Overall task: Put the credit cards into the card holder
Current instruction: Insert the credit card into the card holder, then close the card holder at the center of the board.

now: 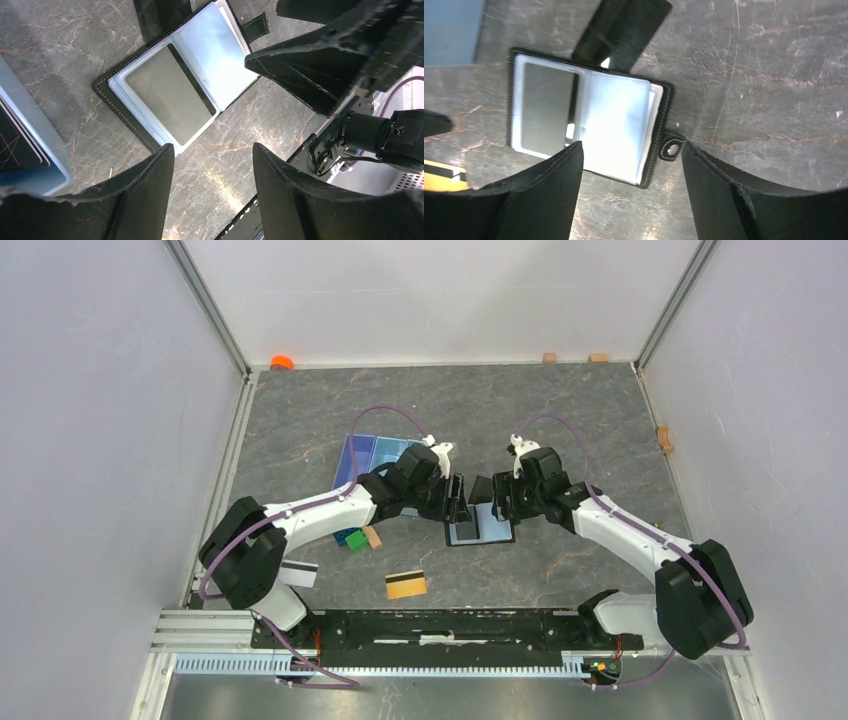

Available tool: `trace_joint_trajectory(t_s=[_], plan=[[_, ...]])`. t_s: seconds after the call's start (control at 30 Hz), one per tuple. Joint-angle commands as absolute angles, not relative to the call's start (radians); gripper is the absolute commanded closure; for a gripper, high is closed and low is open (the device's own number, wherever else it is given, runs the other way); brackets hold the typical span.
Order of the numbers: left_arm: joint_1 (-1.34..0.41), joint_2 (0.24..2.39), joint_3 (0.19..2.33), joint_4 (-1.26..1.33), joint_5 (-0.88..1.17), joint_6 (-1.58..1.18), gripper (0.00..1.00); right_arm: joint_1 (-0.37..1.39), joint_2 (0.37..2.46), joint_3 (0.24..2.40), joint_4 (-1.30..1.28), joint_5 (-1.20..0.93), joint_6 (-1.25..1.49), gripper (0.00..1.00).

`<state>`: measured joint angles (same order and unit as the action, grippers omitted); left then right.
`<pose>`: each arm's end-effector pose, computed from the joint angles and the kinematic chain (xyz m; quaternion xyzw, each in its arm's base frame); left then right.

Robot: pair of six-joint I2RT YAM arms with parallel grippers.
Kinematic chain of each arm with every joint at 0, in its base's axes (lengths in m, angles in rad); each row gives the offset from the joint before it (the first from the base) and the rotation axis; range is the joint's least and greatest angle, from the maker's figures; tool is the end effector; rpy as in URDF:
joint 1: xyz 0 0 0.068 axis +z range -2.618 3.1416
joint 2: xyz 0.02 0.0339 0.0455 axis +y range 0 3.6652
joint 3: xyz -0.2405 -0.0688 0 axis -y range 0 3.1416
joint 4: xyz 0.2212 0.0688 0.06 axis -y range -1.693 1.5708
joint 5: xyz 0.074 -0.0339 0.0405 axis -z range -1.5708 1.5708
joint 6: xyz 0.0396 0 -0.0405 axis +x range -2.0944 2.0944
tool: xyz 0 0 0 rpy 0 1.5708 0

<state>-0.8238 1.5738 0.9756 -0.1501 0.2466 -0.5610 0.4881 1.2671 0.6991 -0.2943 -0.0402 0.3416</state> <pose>0.2101 -0.2411 0.2025 0.1679 0.8954 -0.3400 0.2334 0.2119 0.1143 0.1883 -0.0756 0.9347 0.1570 0.3098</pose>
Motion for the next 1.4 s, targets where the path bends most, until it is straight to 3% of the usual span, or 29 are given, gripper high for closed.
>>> trace_joint_trajectory(t_s=[0.0, 0.2, 0.37, 0.57, 0.9, 1.27, 1.37], plan=[[-0.801, 1.523, 1.002, -0.189, 0.259, -0.530, 0.34, 0.486, 1.317, 0.733, -0.334, 0.024, 0.308, 0.26], [-0.744, 1.470, 0.974, -0.219, 0.276, -0.511, 0.33, 0.486, 1.375, 0.724, -0.300, 0.083, 0.310, 0.41], [-0.702, 1.421, 0.977, -0.271, 0.278, -0.476, 0.33, 0.486, 1.371, 0.743, -0.316, 0.179, 0.300, 0.72], [-0.612, 1.376, 0.995, -0.390, 0.317, -0.387, 0.33, 0.486, 1.311, 0.802, -0.373, 0.236, 0.266, 1.00], [-0.487, 1.239, 1.024, -0.531, 0.324, -0.239, 0.31, 0.502, 1.188, 0.926, -0.508, 0.177, 0.211, 1.00], [-0.473, 1.208, 0.958, -0.468, 0.411, -0.290, 0.30, 0.701, 1.253, 0.804, -0.318, -0.035, 0.359, 1.00], [-0.474, 1.195, 0.926, -0.434, 0.443, -0.324, 0.31, 0.728, 1.301, 0.746, -0.243, -0.099, 0.394, 0.88]])
